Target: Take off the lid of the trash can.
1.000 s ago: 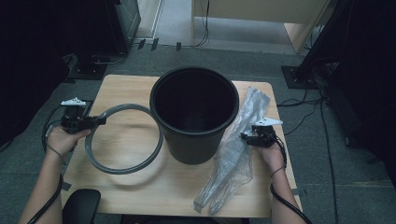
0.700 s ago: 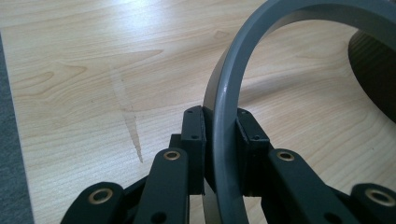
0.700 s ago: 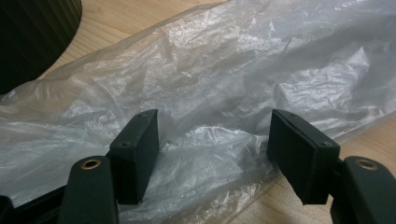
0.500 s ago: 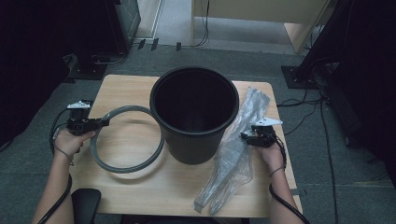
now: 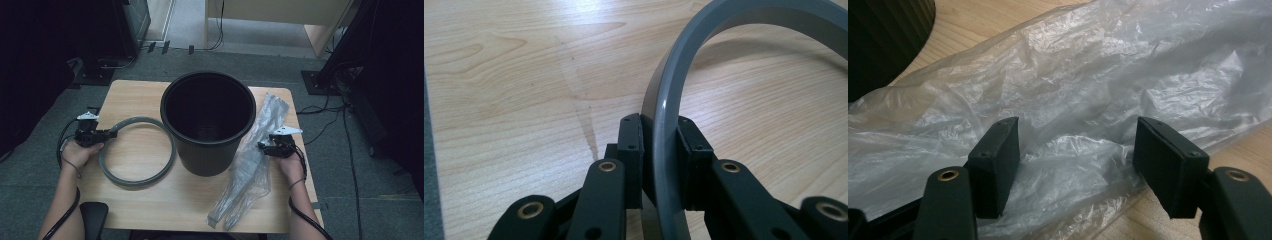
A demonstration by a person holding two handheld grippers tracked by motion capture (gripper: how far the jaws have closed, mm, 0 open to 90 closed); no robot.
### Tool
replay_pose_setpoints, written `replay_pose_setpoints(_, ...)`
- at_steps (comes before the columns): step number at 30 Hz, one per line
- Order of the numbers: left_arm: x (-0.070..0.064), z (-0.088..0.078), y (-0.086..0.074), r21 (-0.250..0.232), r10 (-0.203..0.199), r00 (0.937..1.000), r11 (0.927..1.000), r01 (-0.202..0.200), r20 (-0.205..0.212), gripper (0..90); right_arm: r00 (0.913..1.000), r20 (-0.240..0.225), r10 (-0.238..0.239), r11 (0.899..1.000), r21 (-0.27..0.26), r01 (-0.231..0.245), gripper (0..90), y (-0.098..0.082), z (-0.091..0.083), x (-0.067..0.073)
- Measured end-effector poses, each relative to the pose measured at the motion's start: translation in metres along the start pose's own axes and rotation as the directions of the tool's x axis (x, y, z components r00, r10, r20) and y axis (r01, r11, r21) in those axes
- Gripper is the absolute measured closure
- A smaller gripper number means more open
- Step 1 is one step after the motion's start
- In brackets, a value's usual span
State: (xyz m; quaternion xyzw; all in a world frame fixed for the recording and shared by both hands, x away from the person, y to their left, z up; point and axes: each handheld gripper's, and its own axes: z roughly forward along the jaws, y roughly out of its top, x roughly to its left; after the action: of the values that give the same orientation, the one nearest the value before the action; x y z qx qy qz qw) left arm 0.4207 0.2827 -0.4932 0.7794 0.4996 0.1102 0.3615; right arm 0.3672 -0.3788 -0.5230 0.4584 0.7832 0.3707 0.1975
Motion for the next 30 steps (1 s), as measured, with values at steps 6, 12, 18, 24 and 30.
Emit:
replay_pose_setpoints(6, -0.001, 0.006, -0.001, -0.011, -0.003, 1.0000, 0.9999, 0.003, 0.003, 75.3, 0.9997, -0.019, -0.013, 1.000, -0.007, 0.013, 45.4, 0.000, 0.000, 0.001)
replay_pose_setpoints(12, -0.001, 0.011, -0.004, -0.009, 0.001, 1.0000, 1.0000, -0.001, 0.009, 75.0, 0.9993, -0.030, -0.020, 1.000, -0.009, 0.020, 53.0, 0.000, -0.001, 0.003)
replay_pose_setpoints(18, -0.002, 0.012, -0.006, -0.030, 0.027, 0.9996, 0.9992, -0.027, 0.000, 74.1, 0.9992, -0.032, -0.025, 1.000, -0.015, 0.025, 57.5, 0.001, 0.001, 0.005)
replay_pose_setpoints(24, 0.000, 0.012, -0.009, -0.055, 0.014, 0.9998, 0.9984, -0.013, 0.011, 71.0, 0.9992, -0.031, -0.026, 1.000, -0.017, 0.025, 61.9, 0.002, 0.002, 0.006)
replay_pose_setpoints(30, 0.000, 0.013, -0.010, -0.069, 0.018, 0.9998, 0.9975, -0.017, 0.011, 64.8, 0.9984, -0.040, -0.040, 0.999, -0.019, 0.039, 75.0, 0.003, 0.003, 0.007)
